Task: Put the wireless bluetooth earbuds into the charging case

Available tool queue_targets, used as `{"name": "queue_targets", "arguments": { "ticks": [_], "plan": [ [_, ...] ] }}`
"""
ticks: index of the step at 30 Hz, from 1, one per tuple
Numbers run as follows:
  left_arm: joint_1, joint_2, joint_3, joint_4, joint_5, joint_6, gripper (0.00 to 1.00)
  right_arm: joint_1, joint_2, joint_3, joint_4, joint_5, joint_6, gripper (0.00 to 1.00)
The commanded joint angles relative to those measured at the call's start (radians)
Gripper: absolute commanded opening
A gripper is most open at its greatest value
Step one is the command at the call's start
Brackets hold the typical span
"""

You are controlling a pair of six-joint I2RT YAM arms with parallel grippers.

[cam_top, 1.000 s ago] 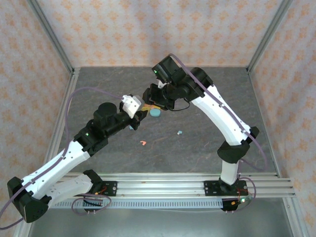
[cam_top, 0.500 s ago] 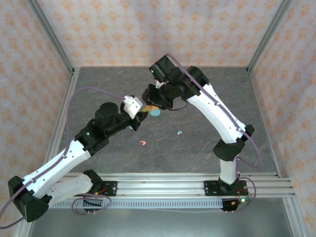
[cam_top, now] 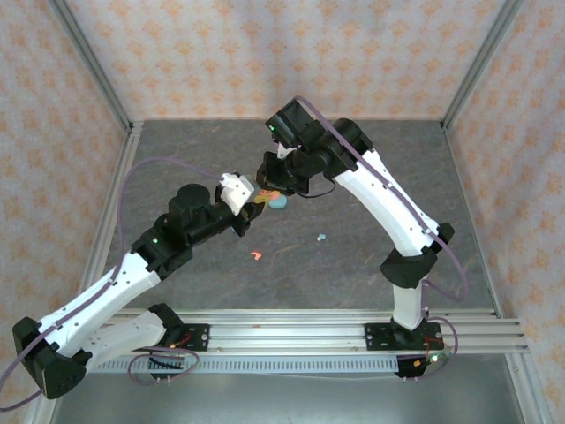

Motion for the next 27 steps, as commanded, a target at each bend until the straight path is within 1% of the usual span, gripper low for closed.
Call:
{"name": "queue_targets", "arguments": {
  "ticks": [1,15,20,27],
  "plan": [
    [-0.011,-0.034,-0.002,0.011,0.012,0.025,0.0,0.003,-0.022,0.022,-0.047,0.039,-0.007,0.18],
    [-0.011,-0.041,-0.009,0.009,0.005,0.034,0.0,0.003,-0.048,0.002,-0.042,0.088,0.045,0.16],
    [-0.011,-0.043,-0.015,0.017,-0.04,0.03,0.0,0.005,-0.102,-0.094,0.052,0.103,0.092,0.13],
    [-0.011,-0.032,-0.02,0.054,-0.057,0.015,0.0,0.005,-0.163,-0.207,0.158,0.128,0.138,0.11]
  ]
}}
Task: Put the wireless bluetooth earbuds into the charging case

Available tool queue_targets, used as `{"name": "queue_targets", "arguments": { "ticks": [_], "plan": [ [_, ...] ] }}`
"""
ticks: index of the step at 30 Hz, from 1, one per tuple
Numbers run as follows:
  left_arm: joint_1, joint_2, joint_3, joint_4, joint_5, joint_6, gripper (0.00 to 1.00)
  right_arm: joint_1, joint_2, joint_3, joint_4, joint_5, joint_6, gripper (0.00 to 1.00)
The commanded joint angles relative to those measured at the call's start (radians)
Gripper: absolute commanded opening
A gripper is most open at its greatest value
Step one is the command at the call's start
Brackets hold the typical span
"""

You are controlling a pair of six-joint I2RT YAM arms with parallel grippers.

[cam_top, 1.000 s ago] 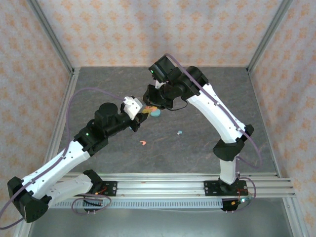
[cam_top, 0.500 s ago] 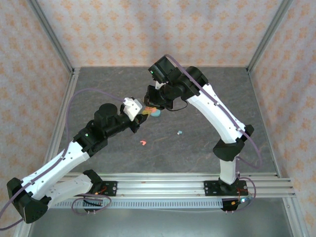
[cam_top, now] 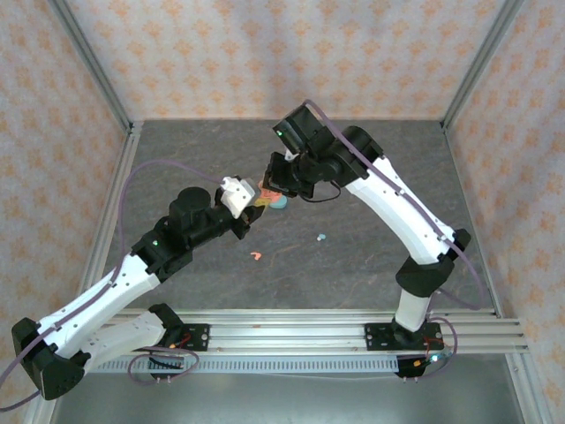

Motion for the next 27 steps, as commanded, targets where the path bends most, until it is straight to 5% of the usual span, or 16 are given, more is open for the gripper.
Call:
{"name": "queue_targets", "arguments": {
  "ticks": [1,16,27],
  "plan": [
    [0.0,-0.019,-0.001,0.058,-0.033,-0.005,0.0,-0.005,-0.046,-0.037,0.053,0.066,0.032,0.11],
    [0.004,-0.021,0.051,-0.004,0.125,-0.044,0.0,-0.02,-0.184,-0.267,0.33,-0.12,-0.143,0.09],
    [0.03,-0.019,0.122,-0.063,0.327,-0.116,0.0,-0.071,-0.248,-0.326,0.266,-0.333,-0.441,0.08]
  ]
}}
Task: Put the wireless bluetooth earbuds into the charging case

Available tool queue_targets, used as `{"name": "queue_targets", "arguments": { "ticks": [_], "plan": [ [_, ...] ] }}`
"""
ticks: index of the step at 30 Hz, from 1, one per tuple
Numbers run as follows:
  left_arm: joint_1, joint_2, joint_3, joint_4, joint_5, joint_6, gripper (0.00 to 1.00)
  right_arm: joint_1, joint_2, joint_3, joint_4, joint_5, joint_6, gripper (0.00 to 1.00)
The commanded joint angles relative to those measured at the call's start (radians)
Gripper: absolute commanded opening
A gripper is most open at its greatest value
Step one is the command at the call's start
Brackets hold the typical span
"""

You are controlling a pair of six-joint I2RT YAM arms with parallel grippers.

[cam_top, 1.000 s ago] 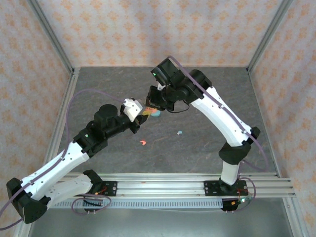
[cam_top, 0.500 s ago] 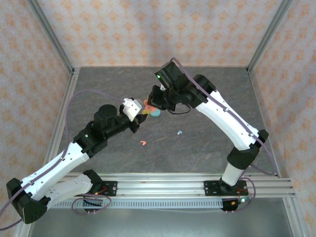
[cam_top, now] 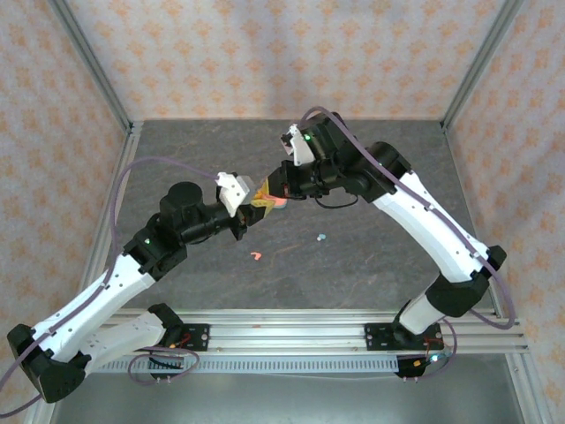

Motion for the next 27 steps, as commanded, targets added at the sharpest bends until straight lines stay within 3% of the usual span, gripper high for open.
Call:
{"name": "queue_targets", "arguments": {
  "ticks": [1,13,19,23,27],
  "plan": [
    [0.005,-0.004,0.06,-0.043,0.117,-0.036,0.0,-0.025,-0.028,-0.019,0.002,-0.103,-0.112,0.08],
    [0.006,-0.021,0.04,-0.117,0.037,-0.036,0.0,-0.131,-0.208,-0.191,0.266,-0.135,0.036,0.08],
    [0.006,-0.035,0.025,-0.193,-0.103,-0.036,0.0,-0.213,-0.263,-0.278,0.17,0.02,-0.016,0.07],
    [0.006,-0.067,0.007,-0.242,-0.188,-0.04,0.0,-0.23,-0.272,-0.434,0.23,-0.009,-0.099,0.08],
    [0.007,-0.104,-0.005,-0.289,-0.266,-0.052,0.0,-0.23,-0.236,-0.646,0.4,-0.082,-0.122,0.08]
  ]
}}
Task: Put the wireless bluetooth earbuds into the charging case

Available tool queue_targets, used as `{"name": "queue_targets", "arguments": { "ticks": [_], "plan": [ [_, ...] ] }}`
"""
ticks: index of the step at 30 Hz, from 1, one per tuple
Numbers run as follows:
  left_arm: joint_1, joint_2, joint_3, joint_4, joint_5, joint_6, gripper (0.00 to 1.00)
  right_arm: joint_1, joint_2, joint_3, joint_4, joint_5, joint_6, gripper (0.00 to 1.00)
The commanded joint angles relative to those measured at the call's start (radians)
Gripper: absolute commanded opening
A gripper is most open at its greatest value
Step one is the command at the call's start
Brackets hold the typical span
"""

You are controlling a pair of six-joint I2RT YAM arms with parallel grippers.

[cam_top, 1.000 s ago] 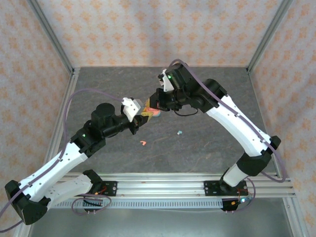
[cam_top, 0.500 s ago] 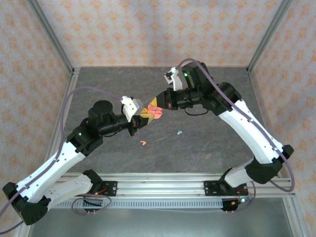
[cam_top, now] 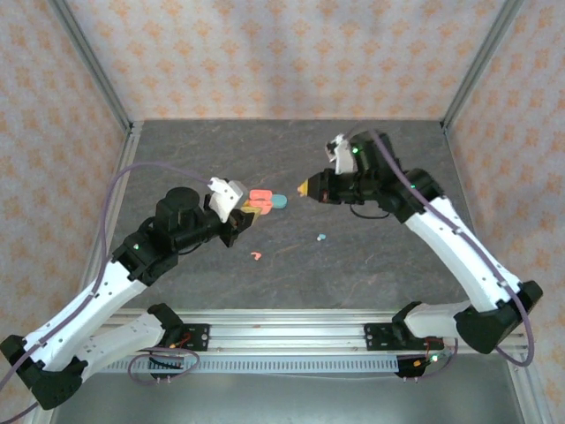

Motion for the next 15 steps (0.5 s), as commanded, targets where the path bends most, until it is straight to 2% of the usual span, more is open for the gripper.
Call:
{"name": "queue_targets", "arguments": {
  "ticks": [1,7,15],
  "plan": [
    [0.005,-0.041,-0.007,-0.062,-0.12,-0.024,0.0,-0.002,0.051,-0.143,0.168,-0.056,-0.05,0.08],
    [0.005,-0.092,-0.009,-0.128,-0.211,-0.043,0.0,0.001,0.238,-0.287,0.43,-0.22,-0.03,0.08],
    [0.005,-0.13,0.002,-0.194,-0.282,-0.06,0.0,0.003,0.539,-0.247,0.408,-0.338,-0.131,0.07]
  ]
}}
